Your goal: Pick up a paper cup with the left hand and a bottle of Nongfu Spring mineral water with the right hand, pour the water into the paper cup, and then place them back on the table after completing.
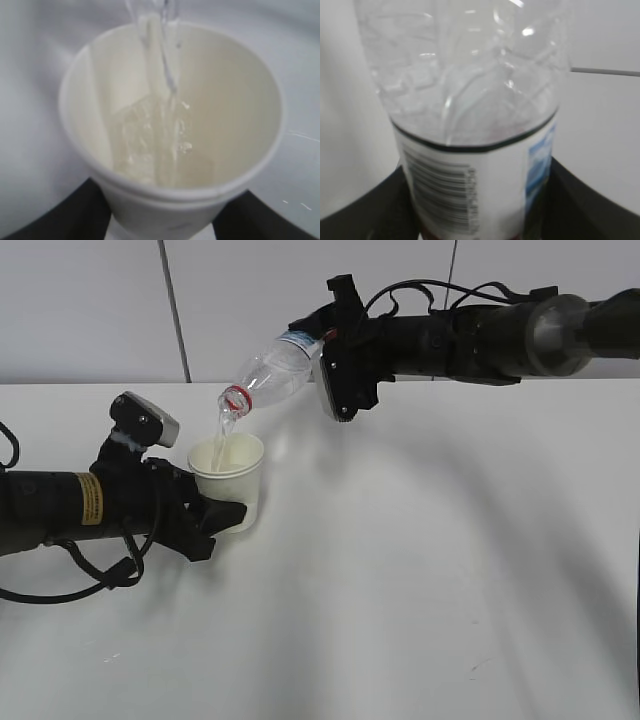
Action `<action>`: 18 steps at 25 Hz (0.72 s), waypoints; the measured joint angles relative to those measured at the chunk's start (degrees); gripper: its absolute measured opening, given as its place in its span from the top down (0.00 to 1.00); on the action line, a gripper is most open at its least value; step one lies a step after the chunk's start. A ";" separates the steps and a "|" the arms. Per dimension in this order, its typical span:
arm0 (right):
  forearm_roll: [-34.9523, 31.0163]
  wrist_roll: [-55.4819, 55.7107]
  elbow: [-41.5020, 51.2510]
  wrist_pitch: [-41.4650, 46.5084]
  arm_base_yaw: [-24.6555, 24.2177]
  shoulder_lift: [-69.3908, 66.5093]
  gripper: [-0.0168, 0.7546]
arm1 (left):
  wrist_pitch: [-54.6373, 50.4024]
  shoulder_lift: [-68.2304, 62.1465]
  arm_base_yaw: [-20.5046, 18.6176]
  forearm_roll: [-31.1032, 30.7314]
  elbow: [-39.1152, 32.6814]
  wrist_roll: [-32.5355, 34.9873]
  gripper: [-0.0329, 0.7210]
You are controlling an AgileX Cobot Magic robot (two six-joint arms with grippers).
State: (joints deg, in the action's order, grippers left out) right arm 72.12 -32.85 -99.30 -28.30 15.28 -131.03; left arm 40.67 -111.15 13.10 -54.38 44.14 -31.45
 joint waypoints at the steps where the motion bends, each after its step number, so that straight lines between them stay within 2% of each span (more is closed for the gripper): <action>1: 0.00 0.00 0.00 0.00 0.00 0.00 0.41 | 0.00 0.00 0.00 0.00 0.00 0.00 0.47; 18: 0.00 -0.04 -0.02 0.00 0.00 0.00 0.41 | -0.10 0.00 0.00 0.00 0.00 0.00 0.47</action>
State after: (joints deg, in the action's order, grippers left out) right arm 72.12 -32.89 -99.31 -28.30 15.28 -131.03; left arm 40.56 -111.15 13.10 -54.38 44.14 -31.45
